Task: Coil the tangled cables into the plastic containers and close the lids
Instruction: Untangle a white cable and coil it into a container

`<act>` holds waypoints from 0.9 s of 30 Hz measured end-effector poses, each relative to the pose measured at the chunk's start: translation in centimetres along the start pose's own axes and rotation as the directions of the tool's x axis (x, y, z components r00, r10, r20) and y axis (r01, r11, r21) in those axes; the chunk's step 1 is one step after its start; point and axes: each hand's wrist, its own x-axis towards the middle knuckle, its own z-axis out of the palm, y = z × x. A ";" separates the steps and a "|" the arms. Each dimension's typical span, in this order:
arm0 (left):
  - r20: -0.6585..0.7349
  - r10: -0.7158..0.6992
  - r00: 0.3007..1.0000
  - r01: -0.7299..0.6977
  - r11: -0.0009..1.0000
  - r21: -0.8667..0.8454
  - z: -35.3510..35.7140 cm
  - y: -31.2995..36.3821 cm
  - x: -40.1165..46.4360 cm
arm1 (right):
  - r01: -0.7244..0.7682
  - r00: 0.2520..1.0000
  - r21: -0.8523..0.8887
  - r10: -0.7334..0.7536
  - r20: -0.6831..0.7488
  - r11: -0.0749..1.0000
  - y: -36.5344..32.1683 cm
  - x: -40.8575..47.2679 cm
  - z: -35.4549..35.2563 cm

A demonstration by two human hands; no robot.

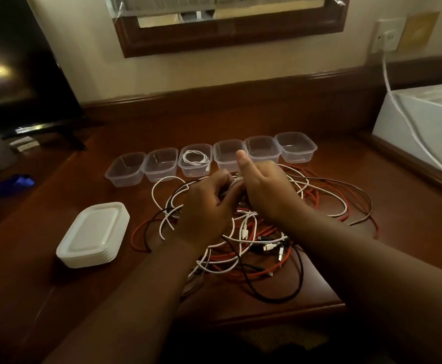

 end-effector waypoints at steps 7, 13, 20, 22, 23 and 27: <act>0.046 -0.217 0.975 0.221 0.970 -0.105 1.0 -2.8 2.4 | 0.136 0.991 -0.076 -0.136 -0.004 0.988 4.1 3.3 0.2; 0.061 -0.389 0.919 0.394 0.904 -0.168 1.5 -6.3 4.5 | 0.103 0.990 -0.078 -0.095 0.103 0.992 7.6 6.4 0.4; -0.014 -0.446 0.895 0.442 0.891 -0.104 2.7 -9.4 4.4 | 0.053 0.987 -0.155 -0.029 0.156 0.986 10.2 7.6 1.3; -0.060 -0.415 0.908 0.410 0.909 -0.071 3.0 -9.4 4.4 | 0.008 0.992 -0.140 0.010 0.128 0.990 10.3 7.8 1.3; -0.084 -0.399 0.913 0.395 0.917 -0.057 3.1 -9.4 4.4 | -0.023 0.992 -0.111 0.036 0.118 0.994 10.3 7.8 1.2; -0.137 -0.385 0.913 0.373 0.922 -0.105 3.3 -8.7 4.1 | -0.130 0.975 0.087 0.112 0.190 0.988 9.8 7.2 0.1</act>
